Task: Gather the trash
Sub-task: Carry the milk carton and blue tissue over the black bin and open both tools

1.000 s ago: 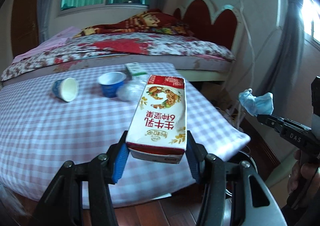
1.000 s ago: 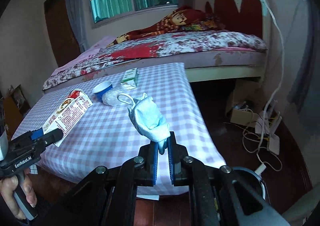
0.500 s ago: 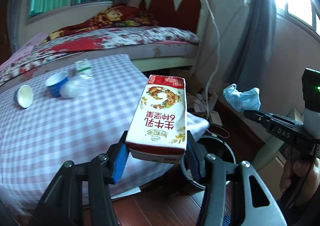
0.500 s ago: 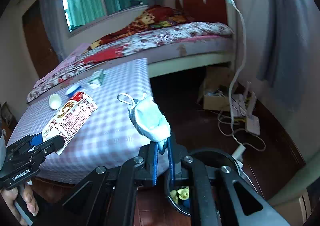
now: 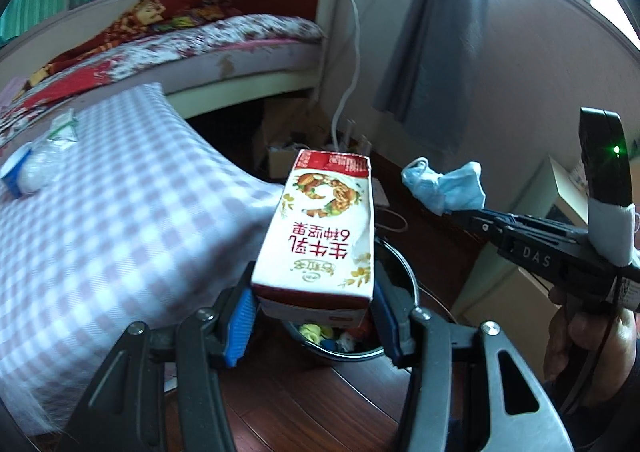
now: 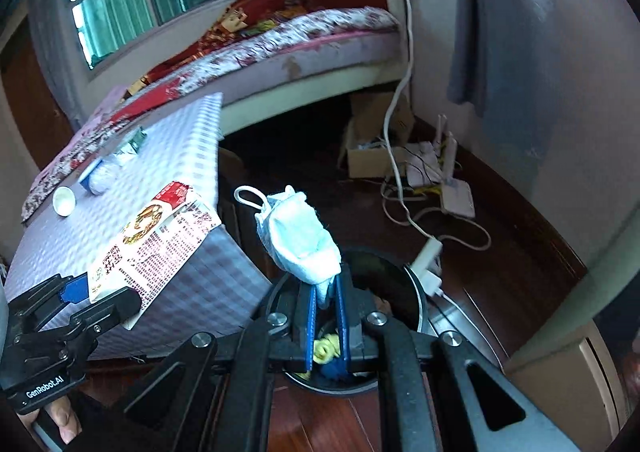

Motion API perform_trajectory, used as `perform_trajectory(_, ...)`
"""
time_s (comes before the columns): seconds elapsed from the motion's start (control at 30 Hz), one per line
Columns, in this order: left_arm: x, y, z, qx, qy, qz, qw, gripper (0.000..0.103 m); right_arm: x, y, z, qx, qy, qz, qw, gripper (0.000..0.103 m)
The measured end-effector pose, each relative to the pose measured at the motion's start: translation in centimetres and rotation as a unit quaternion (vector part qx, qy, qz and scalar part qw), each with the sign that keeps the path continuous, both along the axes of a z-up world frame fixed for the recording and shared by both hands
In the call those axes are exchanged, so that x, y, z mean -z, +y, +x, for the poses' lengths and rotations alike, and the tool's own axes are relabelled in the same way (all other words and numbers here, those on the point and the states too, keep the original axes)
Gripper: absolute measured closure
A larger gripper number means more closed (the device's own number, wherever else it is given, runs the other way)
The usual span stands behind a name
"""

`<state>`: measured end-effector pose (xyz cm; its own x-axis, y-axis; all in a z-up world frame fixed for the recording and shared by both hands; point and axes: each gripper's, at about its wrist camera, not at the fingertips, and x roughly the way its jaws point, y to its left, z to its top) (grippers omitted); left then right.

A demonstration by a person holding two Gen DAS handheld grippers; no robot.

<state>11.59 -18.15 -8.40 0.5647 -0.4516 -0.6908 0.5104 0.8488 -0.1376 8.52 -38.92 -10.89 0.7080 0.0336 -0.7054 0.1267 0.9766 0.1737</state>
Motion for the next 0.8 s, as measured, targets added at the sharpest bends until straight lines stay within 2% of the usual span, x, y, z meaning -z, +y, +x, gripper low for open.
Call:
perform_trajectory(0.27,2.7,-2.1,0.2,0.027,0.034,0.016,0.9989,0.050,3.4,-1.0,0.1,-0.003,0.049,-0.007,0.999,0.093)
perform_trajectory(0.57,6.4,-3.6,1.7,0.023,0.084,0.032,0.9957,0.050,7.5,-1.5,3.0,-0.022,0.112,-0.017,0.993,0.093)
perform_trajectory(0.8,8.9,-4.5,3.0,0.023,0.118,0.041,0.9919,0.050,10.0,-1.8,4.5,-0.027,0.140,-0.012,0.990,0.093)
